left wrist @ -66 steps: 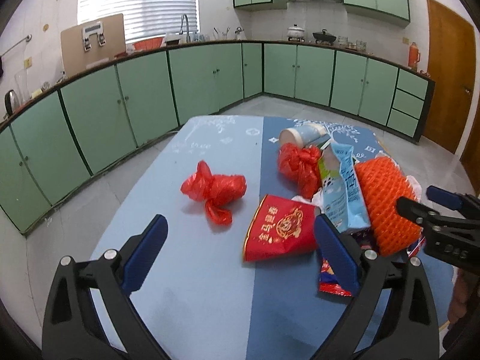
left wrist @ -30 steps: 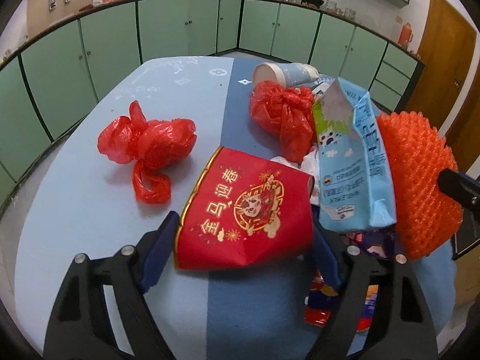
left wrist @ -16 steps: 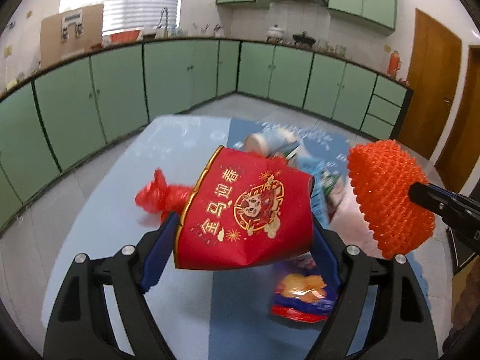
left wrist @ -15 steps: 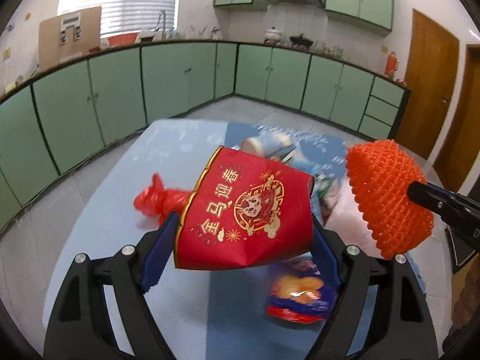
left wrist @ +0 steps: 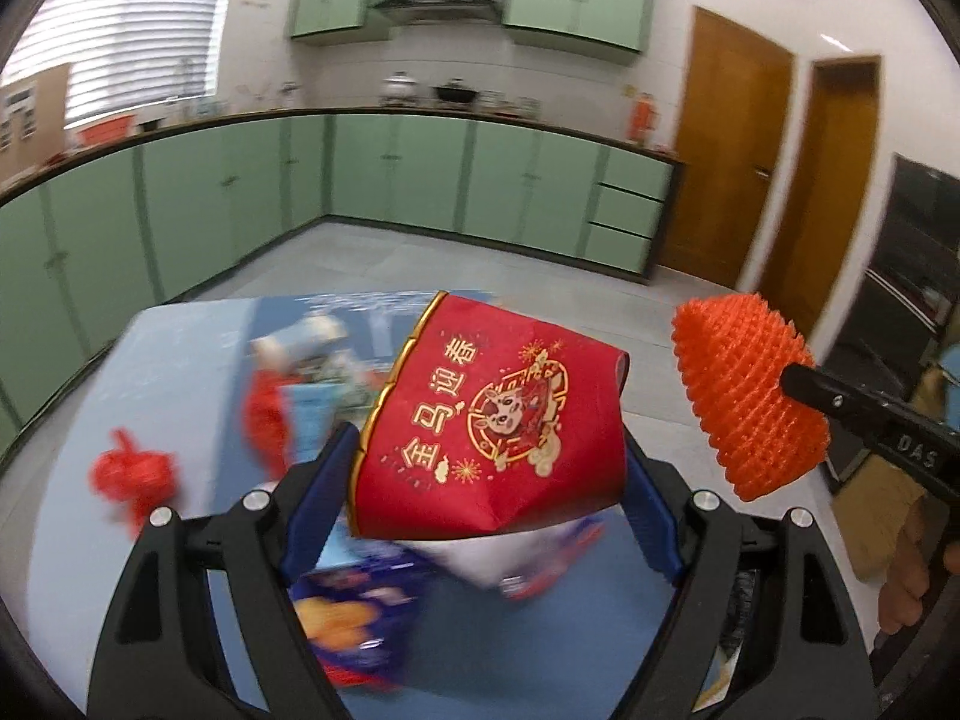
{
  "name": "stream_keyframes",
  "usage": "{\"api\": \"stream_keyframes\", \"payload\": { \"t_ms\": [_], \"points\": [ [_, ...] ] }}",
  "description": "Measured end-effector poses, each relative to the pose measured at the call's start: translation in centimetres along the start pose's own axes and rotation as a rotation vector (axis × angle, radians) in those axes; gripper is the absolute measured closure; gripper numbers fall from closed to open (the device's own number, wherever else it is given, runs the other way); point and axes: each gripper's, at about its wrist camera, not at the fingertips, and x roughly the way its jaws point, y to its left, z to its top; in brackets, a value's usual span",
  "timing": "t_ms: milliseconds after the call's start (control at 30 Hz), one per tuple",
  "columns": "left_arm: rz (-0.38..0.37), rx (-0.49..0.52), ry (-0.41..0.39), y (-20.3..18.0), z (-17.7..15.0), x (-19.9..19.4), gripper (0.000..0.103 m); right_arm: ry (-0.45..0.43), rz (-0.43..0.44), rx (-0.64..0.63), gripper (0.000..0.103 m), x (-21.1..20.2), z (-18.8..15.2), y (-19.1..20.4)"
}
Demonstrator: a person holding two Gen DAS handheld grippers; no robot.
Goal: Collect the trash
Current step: 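Carry the orange net and red cup over the bin and release both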
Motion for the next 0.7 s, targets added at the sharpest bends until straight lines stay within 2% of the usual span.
{"api": "stream_keyframes", "payload": {
  "t_ms": [200,400,567,700],
  "points": [
    [-0.154,0.087,0.04,-6.9,0.0,3.8,0.024,0.022,-0.163,0.076,0.087,-1.3,-2.2,-6.0],
    [-0.266,0.17,0.122,-12.7,-2.0,7.7,0.024,0.077,-0.244,0.161,0.087,-1.2,-5.5,-10.2],
    [-0.315,0.22,0.22,-15.6,-4.2,11.0,0.023,0.124,-0.281,0.219,0.087,-0.5,-7.8,-12.9],
    [-0.331,0.245,0.281,-16.0,-5.6,12.5,0.023,0.165,-0.296,0.25,0.087,0.4,-8.8,-14.9]
  ]
}}
